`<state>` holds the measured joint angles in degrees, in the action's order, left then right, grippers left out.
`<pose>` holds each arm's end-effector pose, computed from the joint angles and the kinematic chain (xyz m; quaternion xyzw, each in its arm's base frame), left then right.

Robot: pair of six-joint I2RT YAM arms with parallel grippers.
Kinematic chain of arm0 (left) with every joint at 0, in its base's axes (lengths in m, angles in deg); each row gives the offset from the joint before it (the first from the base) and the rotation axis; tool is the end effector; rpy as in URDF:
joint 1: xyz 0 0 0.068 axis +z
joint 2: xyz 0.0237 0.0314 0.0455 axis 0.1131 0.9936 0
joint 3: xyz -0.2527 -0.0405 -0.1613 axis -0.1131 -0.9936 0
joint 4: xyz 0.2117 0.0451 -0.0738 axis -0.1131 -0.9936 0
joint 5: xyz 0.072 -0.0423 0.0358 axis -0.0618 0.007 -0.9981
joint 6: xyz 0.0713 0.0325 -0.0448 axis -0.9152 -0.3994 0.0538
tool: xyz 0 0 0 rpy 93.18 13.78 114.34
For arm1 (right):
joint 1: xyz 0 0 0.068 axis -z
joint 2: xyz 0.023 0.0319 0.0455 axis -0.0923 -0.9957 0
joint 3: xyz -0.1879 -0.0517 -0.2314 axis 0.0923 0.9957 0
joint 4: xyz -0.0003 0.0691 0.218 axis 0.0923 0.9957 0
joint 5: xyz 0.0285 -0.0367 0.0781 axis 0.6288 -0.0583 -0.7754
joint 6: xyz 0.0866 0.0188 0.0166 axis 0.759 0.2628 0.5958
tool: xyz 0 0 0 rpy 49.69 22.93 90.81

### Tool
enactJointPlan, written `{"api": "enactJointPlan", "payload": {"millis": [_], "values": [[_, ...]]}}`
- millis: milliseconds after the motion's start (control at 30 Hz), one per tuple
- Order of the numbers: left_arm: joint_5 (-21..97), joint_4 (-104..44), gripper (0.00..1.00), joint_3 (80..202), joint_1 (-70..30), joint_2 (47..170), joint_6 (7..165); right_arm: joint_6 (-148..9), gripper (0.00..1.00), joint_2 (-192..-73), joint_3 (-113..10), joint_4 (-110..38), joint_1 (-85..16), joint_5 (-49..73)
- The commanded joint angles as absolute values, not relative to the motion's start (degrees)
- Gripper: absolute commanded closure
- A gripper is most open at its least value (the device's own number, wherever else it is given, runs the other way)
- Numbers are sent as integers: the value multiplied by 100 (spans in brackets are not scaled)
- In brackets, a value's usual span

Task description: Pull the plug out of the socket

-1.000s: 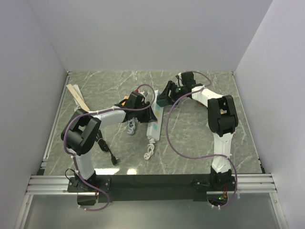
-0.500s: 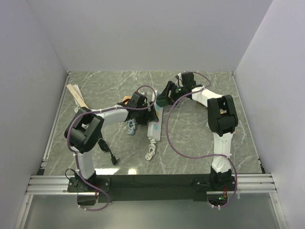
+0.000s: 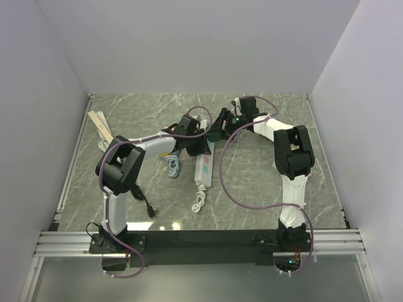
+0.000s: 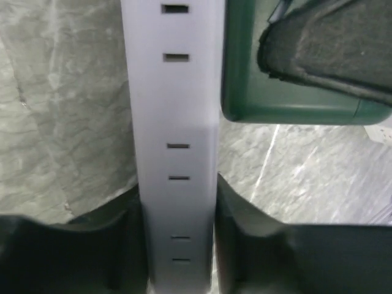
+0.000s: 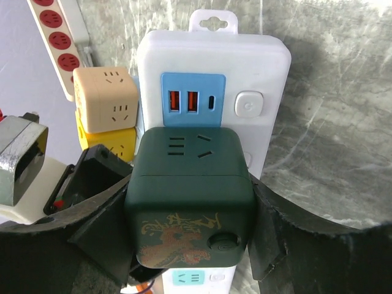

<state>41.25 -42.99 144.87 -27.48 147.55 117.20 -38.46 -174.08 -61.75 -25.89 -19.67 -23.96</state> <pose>0.3585 -0.2606 0.1826 -0.0377 0.9327 -0.2871 0.2148 0.4431 0.1705 0.1884 0.0428 0.8748 0.4575 0.1535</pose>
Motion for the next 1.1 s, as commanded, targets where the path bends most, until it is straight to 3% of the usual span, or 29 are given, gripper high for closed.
{"api": "enactJointPlan", "payload": {"millis": [0,33,133,633,800,900,1067], "values": [[4295,-4185,61,14647,-2743,14913,11634,-3831,100,-17173,-6078,-2503,-1998,-2536],[4303,-4193,78,14647,-2743,14931,11651,-3831,100,-17173,-6078,-2494,-2006,-2536],[4181,-4272,99,14620,-2734,14975,11660,-3831,100,-17190,-6201,-2336,-1998,-2650],[4031,-3939,99,13240,-2400,14509,11810,-4332,100,-17560,-7538,-1026,-925,-3195],[4013,-4000,99,13434,-2392,14597,11792,-3771,100,-16885,-6336,-2112,-1205,-2713],[3996,-4061,100,13592,-2383,14684,11801,-3105,100,-16252,-4942,-2972,-1654,-2133],[3996,-4096,99,13697,-2365,14737,11810,-2566,100,-15837,-4154,-3856,-2059,-2069]]}}
